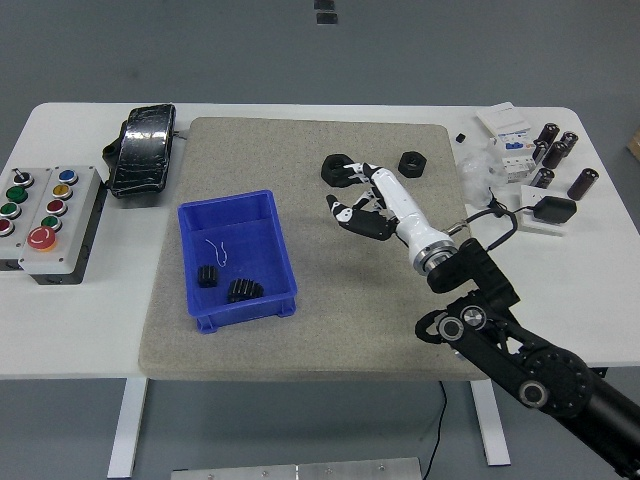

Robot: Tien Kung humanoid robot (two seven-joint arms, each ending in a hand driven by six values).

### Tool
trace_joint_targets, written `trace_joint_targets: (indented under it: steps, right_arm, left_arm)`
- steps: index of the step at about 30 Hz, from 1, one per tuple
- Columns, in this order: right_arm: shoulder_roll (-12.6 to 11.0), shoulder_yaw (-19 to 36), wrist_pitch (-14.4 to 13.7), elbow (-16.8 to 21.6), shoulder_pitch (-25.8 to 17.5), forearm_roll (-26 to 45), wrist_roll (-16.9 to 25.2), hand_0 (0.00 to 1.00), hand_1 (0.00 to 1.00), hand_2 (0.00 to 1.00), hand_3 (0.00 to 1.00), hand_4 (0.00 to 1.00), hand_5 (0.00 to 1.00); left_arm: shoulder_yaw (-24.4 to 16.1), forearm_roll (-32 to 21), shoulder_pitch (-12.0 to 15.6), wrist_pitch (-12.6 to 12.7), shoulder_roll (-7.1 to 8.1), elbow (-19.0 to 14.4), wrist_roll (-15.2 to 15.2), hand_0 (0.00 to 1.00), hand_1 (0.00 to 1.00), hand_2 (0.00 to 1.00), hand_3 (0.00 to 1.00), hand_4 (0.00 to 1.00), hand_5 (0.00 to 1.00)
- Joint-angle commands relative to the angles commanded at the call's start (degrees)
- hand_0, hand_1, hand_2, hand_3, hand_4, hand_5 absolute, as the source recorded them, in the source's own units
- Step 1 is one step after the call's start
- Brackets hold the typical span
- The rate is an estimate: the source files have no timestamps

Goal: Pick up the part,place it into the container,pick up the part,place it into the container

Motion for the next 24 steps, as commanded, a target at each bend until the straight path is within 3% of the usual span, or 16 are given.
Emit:
trace_joint_targets:
  steps: [8, 9, 14, 18, 24]
  right_arm:
    - [-1.2, 16.8, 3.9, 2.8, -12.1, 16.9, 14.5, 0.165, 0.36, 0.671, 0.714, 0.706, 0.311]
    - [-1.1, 18.6, 4.0, 2.8, -13.1, 18.8, 15.9, 0.163, 0.347, 0.658, 0.707, 0.745, 0.386]
    - [-0.8, 26.7, 3.8, 3.1, -15.8, 27.0, 22.5, 0.163, 0.347, 0.658, 0.707, 0.745, 0.386]
    - [-0.4, 30.6, 3.8, 2.9, -16.1, 31.3, 24.6, 0.164, 0.347, 0.656, 0.705, 0.736, 0.381]
    - [0.6, 31.8, 3.9, 2.1, -16.1, 33.5, 25.9, 0.163, 0.344, 0.655, 0.704, 0.739, 0.365]
  left_arm:
    - [-1.2, 0.8, 0.5, 0.7, 0.11, 0.0, -0.8, 0.656, 0.59, 0.559, 0.624, 0.649, 0.46]
    - [-1.2, 0.8, 0.4, 0.7, 0.1, 0.0, -0.9, 0.656, 0.59, 0.559, 0.625, 0.648, 0.46]
    - [-0.8, 0.6, 0.0, 0.6, 0.33, 0.0, -1.3, 0.656, 0.59, 0.559, 0.625, 0.648, 0.46]
    - [-0.5, 0.4, -0.1, 0.4, 0.96, 0.0, -1.6, 0.656, 0.59, 0.559, 0.625, 0.648, 0.461]
    - [-0.9, 0.9, 0.4, 0.2, 1.92, 0.0, -1.5, 0.656, 0.59, 0.559, 0.625, 0.648, 0.462]
